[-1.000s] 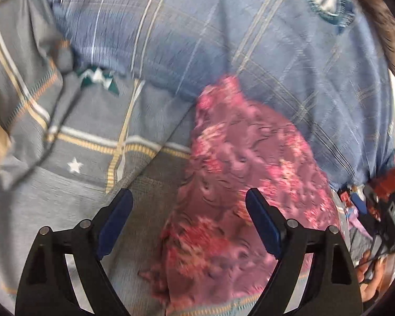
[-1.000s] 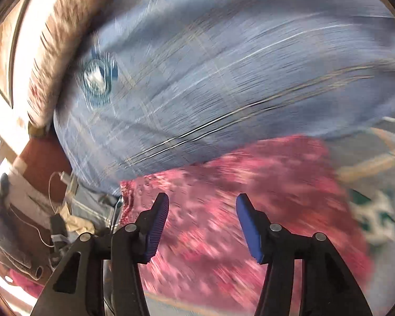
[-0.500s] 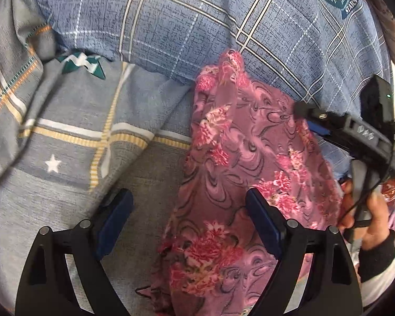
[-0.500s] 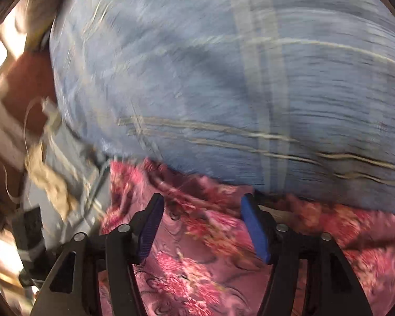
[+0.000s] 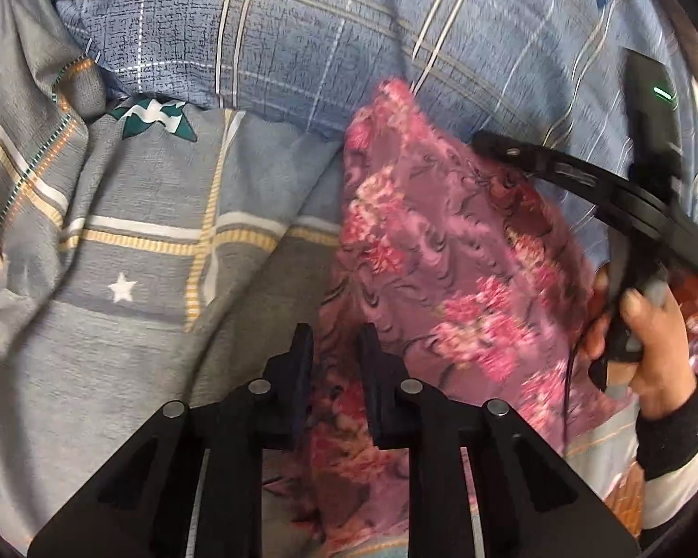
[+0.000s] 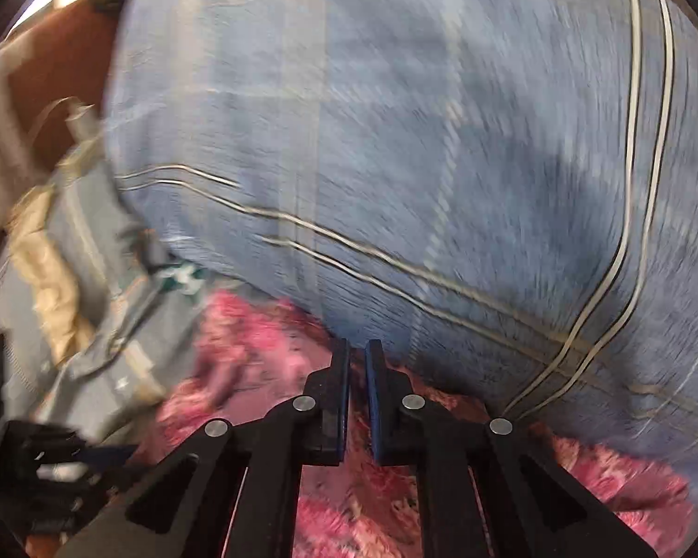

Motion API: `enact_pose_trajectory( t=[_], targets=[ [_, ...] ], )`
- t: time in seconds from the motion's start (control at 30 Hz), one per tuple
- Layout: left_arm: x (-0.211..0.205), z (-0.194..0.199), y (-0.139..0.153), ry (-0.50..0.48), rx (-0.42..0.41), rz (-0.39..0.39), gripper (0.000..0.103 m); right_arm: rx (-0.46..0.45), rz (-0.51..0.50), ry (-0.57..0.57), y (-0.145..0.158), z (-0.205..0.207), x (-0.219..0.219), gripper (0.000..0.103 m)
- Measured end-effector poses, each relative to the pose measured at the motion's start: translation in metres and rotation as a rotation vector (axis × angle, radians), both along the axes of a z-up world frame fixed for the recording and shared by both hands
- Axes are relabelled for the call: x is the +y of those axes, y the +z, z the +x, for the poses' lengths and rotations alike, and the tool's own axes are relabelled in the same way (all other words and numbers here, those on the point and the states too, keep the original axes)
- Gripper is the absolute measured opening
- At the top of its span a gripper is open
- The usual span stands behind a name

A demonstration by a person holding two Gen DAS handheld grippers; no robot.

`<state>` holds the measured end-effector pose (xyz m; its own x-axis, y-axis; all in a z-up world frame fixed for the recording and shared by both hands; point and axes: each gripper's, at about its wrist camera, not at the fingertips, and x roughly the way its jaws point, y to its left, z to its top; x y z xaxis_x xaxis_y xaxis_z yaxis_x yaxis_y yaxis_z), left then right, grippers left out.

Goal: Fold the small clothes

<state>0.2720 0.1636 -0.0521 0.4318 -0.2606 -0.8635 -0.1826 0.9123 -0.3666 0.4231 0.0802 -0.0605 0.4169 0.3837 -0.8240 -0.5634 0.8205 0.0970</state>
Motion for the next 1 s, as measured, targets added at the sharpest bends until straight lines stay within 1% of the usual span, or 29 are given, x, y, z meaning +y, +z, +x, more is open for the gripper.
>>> enact_pose_trajectory(
  t=[0.03, 0.1, 0.17, 0.2, 0.23, 0.27, 0.3, 0.33, 0.37, 0.4, 0.47, 0.57, 0.6, 0.67, 0.73, 0.83, 0.87, 0.9, 0.93, 0.97, 1.0],
  targets=[
    [-0.001, 0.000, -0.002, -0.011, 0.015, 0.022, 0.018, 0.032, -0.027, -0.016, -0.011, 0.006, 0.003, 0.007],
    [0.000, 0.000, -0.002, -0.020, 0.015, 0.026, 0.018, 0.069, -0.103, -0.064, -0.032, 0.009, 0.004, 0.009],
    [0.004, -0.002, 0.003, -0.007, -0.009, 0.018, 0.017, 0.067, -0.044, -0.074, -0.027, 0.005, -0.006, 0.009],
    [0.009, -0.005, 0.006, 0.004, -0.026, 0.017, 0.017, 0.055, 0.002, -0.089, -0.018, 0.002, -0.016, 0.011],
    [0.012, -0.008, 0.009, 0.018, -0.044, 0.017, 0.018, 0.062, 0.073, -0.105, -0.006, -0.002, -0.030, 0.013],
    [0.017, -0.010, 0.011, 0.028, -0.058, 0.008, 0.019, 0.068, 0.126, -0.120, 0.004, -0.005, -0.045, 0.019],
    [0.020, -0.012, 0.012, 0.032, -0.066, -0.014, 0.023, 0.060, 0.167, -0.145, 0.014, -0.009, -0.061, 0.023],
    [0.022, -0.014, 0.013, 0.033, -0.073, -0.047, 0.030, 0.044, 0.199, -0.187, 0.026, -0.015, -0.086, 0.032],
    [0.023, -0.016, 0.013, 0.033, -0.080, -0.070, 0.033, 0.040, 0.214, -0.209, 0.032, -0.019, -0.102, 0.035],
    [0.023, -0.017, 0.014, 0.030, -0.084, -0.078, 0.037, 0.035, 0.231, -0.250, 0.038, -0.023, -0.126, 0.036],
    [0.018, -0.019, 0.017, 0.016, -0.097, -0.079, 0.037, 0.025, 0.240, -0.360, 0.044, -0.029, -0.182, 0.037],
    [0.007, -0.020, 0.021, 0.001, -0.121, -0.072, 0.041, 0.038, 0.232, -0.518, 0.037, -0.033, -0.245, 0.040],
    [0.002, -0.016, 0.023, 0.002, -0.125, -0.074, 0.044, 0.047, 0.226, -0.591, 0.033, -0.035, -0.273, 0.041],
    [-0.003, -0.010, 0.022, 0.006, -0.126, -0.082, 0.044, 0.074, 0.220, -0.669, 0.024, -0.034, -0.308, 0.042],
    [-0.006, -0.006, 0.018, 0.012, -0.119, -0.085, 0.044, 0.101, 0.219, -0.716, 0.013, -0.034, -0.327, 0.044],
    [-0.010, -0.002, 0.014, 0.019, -0.116, -0.081, 0.044, 0.120, 0.209, -0.752, -0.002, -0.030, -0.336, 0.048],
    [-0.011, -0.002, 0.013, 0.018, -0.117, -0.073, 0.044, 0.129, 0.206, -0.755, -0.007, -0.029, -0.336, 0.052],
    [-0.012, -0.001, 0.013, 0.017, -0.119, -0.066, 0.044, 0.142, 0.196, -0.757, -0.013, -0.026, -0.334, 0.052],
    [-0.013, -0.001, 0.013, 0.016, -0.122, -0.057, 0.044, 0.159, 0.195, -0.758, -0.018, -0.024, -0.336, 0.053],
    [-0.013, -0.002, 0.013, 0.015, -0.126, -0.049, 0.044, 0.181, 0.213, -0.748, -0.023, -0.022, -0.334, 0.050],
    [-0.014, -0.002, 0.013, 0.017, -0.125, -0.039, 0.044, 0.193, 0.234, -0.734, -0.026, -0.021, -0.331, 0.043]
  ],
)
